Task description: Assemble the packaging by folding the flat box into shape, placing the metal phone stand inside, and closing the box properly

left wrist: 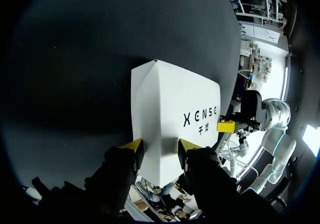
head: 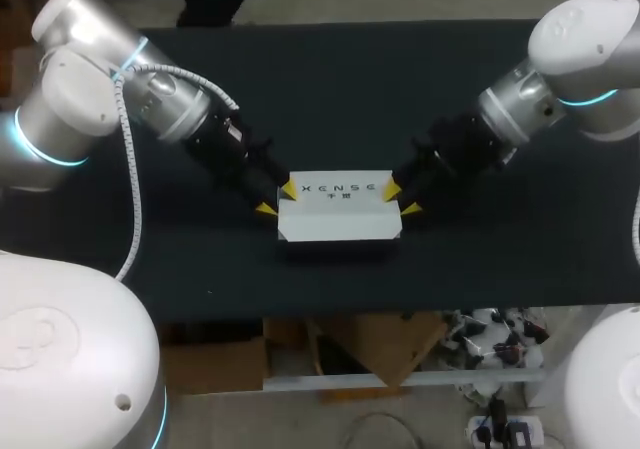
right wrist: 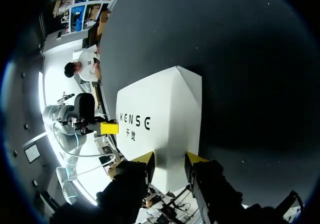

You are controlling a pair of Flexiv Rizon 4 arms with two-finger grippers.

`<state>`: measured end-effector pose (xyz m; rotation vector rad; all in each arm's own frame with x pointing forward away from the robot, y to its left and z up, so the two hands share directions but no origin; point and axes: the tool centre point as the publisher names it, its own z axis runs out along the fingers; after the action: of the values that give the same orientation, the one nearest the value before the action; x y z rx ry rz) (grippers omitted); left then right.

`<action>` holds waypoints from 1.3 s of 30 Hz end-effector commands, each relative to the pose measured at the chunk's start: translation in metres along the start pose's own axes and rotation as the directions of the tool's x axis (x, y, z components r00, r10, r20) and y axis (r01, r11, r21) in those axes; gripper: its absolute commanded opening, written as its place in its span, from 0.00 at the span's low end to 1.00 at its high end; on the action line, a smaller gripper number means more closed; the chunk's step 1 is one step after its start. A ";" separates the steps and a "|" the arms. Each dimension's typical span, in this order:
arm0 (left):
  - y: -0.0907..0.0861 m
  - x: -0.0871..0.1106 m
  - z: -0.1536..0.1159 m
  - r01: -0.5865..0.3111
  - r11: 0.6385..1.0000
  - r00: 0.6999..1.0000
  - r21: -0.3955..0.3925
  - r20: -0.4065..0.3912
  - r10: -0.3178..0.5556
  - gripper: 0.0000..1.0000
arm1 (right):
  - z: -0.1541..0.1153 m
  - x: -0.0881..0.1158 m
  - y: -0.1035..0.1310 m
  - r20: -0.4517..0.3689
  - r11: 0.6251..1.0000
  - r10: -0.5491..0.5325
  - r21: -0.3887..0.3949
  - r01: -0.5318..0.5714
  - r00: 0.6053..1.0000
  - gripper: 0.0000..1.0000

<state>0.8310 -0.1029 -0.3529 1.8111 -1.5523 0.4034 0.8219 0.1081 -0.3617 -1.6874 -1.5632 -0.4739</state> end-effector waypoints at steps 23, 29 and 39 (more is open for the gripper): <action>-0.002 0.018 0.001 0.043 0.998 0.999 -0.042 0.023 -0.042 0.44 | 0.005 0.017 0.002 -0.011 1.000 0.012 0.021 -0.012 1.000 0.40; -0.003 0.018 0.001 0.053 0.997 0.998 -0.049 0.026 -0.052 0.44 | 0.005 0.016 0.003 -0.019 0.999 0.013 0.034 -0.013 1.000 0.40; -0.004 0.018 0.001 0.064 0.996 0.998 -0.060 0.028 -0.063 0.45 | 0.006 0.015 0.006 -0.025 0.999 0.019 0.045 -0.018 1.000 0.41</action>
<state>0.8362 -0.1025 -0.3427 1.8238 -1.5039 0.3109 0.8252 0.1089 -0.3550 -1.6663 -1.5296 -0.4521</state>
